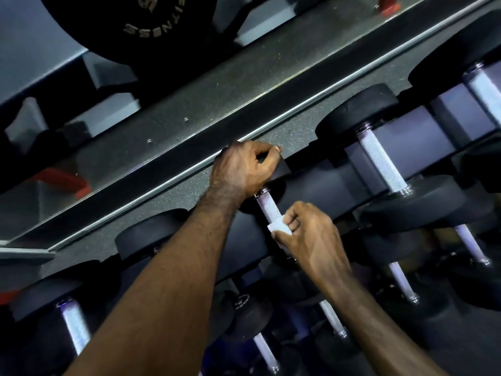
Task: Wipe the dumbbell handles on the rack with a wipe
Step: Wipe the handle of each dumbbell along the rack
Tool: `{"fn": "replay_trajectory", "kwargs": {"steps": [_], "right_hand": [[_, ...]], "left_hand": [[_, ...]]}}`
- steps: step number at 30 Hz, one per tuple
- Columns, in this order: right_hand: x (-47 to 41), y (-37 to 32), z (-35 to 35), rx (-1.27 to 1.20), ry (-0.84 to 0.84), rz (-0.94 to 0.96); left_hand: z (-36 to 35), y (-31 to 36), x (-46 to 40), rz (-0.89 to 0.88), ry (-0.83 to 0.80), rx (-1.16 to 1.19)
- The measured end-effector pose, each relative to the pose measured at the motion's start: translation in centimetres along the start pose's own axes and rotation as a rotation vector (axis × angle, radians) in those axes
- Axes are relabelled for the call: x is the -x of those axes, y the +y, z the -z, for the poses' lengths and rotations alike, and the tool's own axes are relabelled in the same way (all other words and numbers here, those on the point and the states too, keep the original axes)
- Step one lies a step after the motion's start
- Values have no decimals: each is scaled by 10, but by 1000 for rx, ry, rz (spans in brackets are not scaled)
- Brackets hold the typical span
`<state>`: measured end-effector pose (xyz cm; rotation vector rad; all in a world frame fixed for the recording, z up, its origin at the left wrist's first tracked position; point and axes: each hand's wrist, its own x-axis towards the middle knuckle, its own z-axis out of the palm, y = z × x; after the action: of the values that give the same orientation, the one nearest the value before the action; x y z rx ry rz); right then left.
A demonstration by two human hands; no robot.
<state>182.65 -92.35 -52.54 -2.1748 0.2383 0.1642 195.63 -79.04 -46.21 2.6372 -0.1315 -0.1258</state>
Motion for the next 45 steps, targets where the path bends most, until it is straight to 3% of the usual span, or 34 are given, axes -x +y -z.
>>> {"fn": "replay_trajectory", "kwargs": {"steps": [4, 11, 16, 23, 29, 35, 40, 45], "right_hand": [[-28, -21, -10, -8, 60, 65], [5, -3, 3, 45, -13, -5], [-30, -25, -8, 20, 33, 66], [-5, 2, 1, -18, -42, -42], [-41, -17, 0, -134, -65, -67], [-23, 3, 2, -127, -161, -155], [-47, -22, 3, -82, -203, -87], [-36, -2, 9, 44, -427, -170]], "left_hand": [[1, 1, 0, 3, -3, -1], [1, -1, 0, -8, 26, 31], [0, 0, 1, 2, 15, 26], [1, 0, 1, 28, 18, 10], [1, 1, 1, 21, 7, -15], [2, 1, 2, 27, 8, -15], [3, 3, 1, 27, -5, -34], [2, 0, 1, 13, -3, -10]]}}
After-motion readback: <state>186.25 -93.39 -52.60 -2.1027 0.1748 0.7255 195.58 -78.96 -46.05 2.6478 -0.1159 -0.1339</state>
